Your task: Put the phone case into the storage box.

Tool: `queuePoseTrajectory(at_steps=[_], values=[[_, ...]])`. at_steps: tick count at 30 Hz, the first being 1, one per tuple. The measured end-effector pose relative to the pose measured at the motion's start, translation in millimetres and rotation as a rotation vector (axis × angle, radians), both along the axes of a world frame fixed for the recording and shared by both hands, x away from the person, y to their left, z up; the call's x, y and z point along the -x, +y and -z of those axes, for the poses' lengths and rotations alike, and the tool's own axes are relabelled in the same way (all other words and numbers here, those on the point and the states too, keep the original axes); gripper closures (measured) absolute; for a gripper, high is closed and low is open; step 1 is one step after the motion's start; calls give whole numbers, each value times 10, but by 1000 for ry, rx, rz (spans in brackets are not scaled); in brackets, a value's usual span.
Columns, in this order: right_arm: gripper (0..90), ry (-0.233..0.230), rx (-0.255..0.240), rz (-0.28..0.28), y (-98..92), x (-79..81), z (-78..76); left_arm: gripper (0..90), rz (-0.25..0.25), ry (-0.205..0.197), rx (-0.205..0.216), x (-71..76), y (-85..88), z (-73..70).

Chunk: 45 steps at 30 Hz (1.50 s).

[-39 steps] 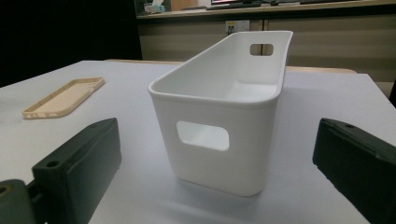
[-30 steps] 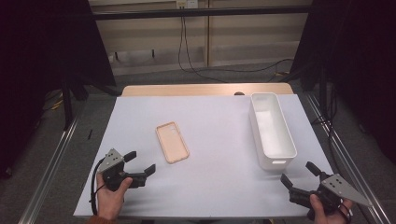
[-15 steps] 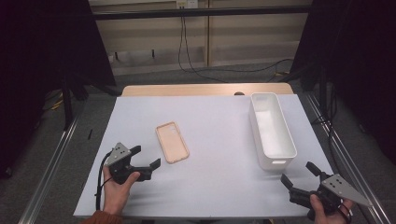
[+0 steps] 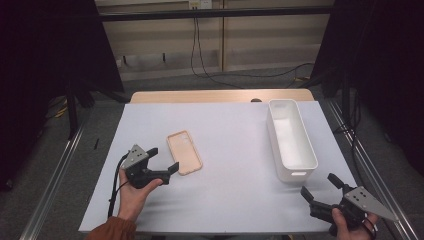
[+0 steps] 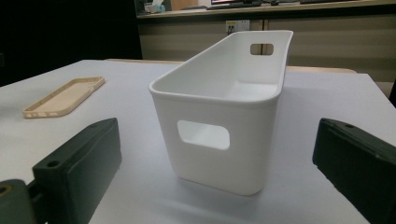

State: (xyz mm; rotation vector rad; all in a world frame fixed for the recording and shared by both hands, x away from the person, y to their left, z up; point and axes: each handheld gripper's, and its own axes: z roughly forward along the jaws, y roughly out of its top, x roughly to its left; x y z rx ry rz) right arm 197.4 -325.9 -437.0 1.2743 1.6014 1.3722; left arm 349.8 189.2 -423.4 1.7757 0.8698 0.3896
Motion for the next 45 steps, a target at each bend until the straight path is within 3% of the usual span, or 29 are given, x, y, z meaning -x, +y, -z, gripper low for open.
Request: queuePoseTrajectory(at_steps=[7, 13, 20, 24, 26, 27, 28, 31, 35, 36, 44, 45], values=[[10, 1, 4, -1, 3, 0, 0, 41, 16, -16, -22, -96, -87, -4], [10, 1, 5, -2, 1, 0, 1, 75, 16, 9, -9, -183, -126, -9], [10, 0, 4, -3, 4, 2, 0, 153, 27, -27, -9, -248, -179, -56], [10, 0, 2, -2, 4, 2, 0, 234, 47, -21, -15, -295, -209, -54], [10, 1, 3, -3, 2, 1, 1, 284, 61, -17, -41, -324, -235, -59], [10, 2, 2, -3, 3, 1, 1, 367, 67, -18, -38, -336, -242, -58], [10, 2, 2, -3, 3, 1, 1, 367, 75, -10, -26, -350, -250, -56], [10, 2, 3, -4, 5, 1, 1, 516, 91, 2, -33, -400, -281, -47], [10, 3, 2, -3, 3, 1, 2, 621, 120, 3, -44, -449, -340, -51], [10, 3, 2, -3, 2, 2, 2, 696, 127, 6, -43, -459, -359, -54], [10, 1, 1, -6, 2, 3, 1, 816, 170, 68, -74, -574, -511, -77], [10, 1, -1, -3, 1, 4, 0, 862, 182, 79, -70, -590, -528, -79]])
